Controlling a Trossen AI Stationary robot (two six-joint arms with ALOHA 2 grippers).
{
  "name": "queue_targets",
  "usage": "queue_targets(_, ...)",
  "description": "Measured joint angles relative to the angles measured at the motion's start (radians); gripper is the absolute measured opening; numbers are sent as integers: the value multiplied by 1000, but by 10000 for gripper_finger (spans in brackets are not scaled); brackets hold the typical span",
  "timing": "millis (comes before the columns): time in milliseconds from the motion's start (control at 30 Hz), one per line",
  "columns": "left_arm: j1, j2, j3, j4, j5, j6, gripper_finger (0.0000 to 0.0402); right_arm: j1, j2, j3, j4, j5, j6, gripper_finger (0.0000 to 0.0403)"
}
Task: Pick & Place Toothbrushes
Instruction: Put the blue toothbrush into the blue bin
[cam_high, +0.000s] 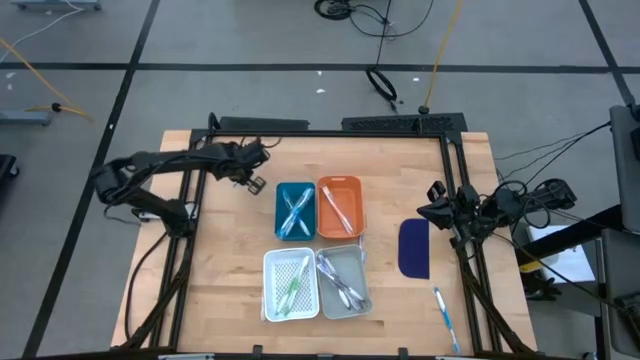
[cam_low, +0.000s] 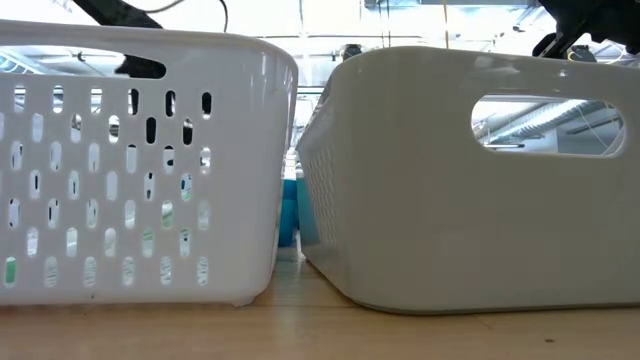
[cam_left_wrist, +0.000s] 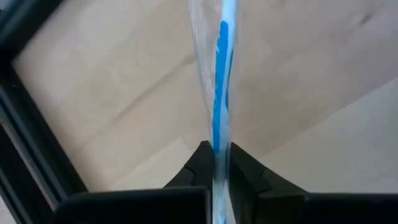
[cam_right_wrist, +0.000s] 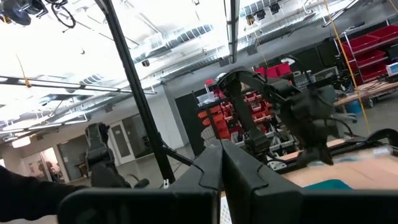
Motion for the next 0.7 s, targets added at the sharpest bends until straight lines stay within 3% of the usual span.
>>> queue_targets(133, -3, -97, 1, 10, 1, -18, 4, 0, 0, 0, 0, 0, 0, 0)
queue_targets(233, -9, -176, 1, 42, 69, -3, 10, 0, 0, 0, 0, 0, -4, 0)
queue_targets(433, -10, -316, 2, 159, 294, 17, 5, 0, 0, 0, 0, 1, -21, 0)
queue_targets(700, -12, -416, 3, 371, 680, 28, 6, 0, 0, 0, 0, 1, -23, 0)
